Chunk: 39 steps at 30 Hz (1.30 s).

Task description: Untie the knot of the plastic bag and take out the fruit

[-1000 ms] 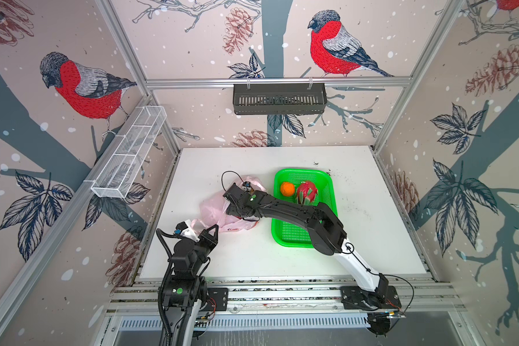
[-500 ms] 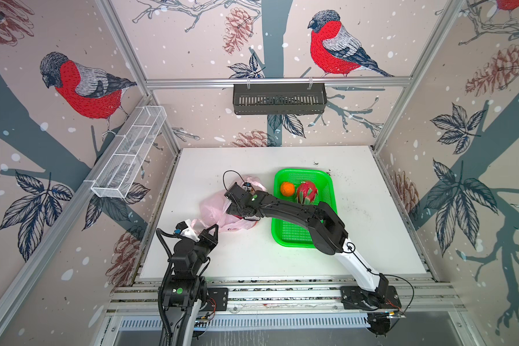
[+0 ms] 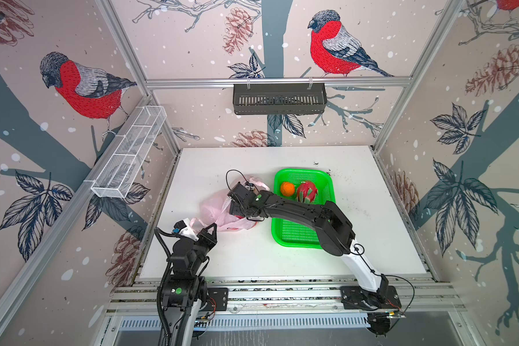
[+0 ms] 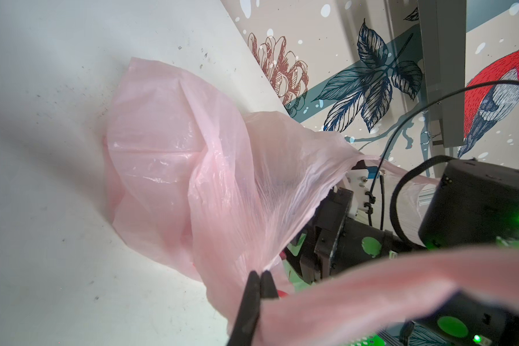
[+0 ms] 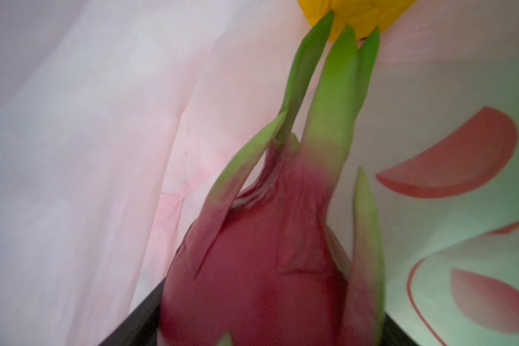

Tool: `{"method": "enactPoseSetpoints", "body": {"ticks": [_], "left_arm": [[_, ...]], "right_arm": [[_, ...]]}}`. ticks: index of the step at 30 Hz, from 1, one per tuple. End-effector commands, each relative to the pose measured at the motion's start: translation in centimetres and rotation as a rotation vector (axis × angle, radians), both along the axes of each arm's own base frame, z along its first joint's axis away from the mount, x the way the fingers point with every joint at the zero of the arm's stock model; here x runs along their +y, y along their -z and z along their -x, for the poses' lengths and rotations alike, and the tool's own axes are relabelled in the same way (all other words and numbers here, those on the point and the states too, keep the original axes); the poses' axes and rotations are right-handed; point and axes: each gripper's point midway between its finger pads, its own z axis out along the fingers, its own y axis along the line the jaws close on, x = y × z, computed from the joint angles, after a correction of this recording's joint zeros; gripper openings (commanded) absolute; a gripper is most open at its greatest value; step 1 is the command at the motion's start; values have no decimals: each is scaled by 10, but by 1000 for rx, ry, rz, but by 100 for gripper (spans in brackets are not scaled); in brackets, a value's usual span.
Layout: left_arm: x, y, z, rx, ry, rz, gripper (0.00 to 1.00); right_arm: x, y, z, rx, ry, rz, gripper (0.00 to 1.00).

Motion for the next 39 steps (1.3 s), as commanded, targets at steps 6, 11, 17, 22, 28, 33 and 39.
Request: {"method": "enactPoseSetpoints", "body": {"ticks": [6,11,17,22,28,33,39], "left_arm": [[5,-6,-2,-25,-21,-27,0],[5,-6,-2,-21,-24,-30,0],[8,-8,-3,-27,-40,-42,0],[8,-16,-7,-43,-41,-47,0],[7,-26,-14,-62,-29,-55,0],[5,-34,-18,-83,-21,-54,0],[5,-35,-22,-87,-20,-47,0]], "right_arm": [[-6,-24,-6,-69,9,-30,55],[-16,-32,-8,-89,20,-40,54],[-14,-43,-3,-98,-19,-58,53],[-5,-54,5,-103,-77,-92,51],[8,-68,16,-108,-141,-133,49],[15,-82,22,-121,-179,-178,48],[23,-98,30,-137,-228,-219,48]]}}
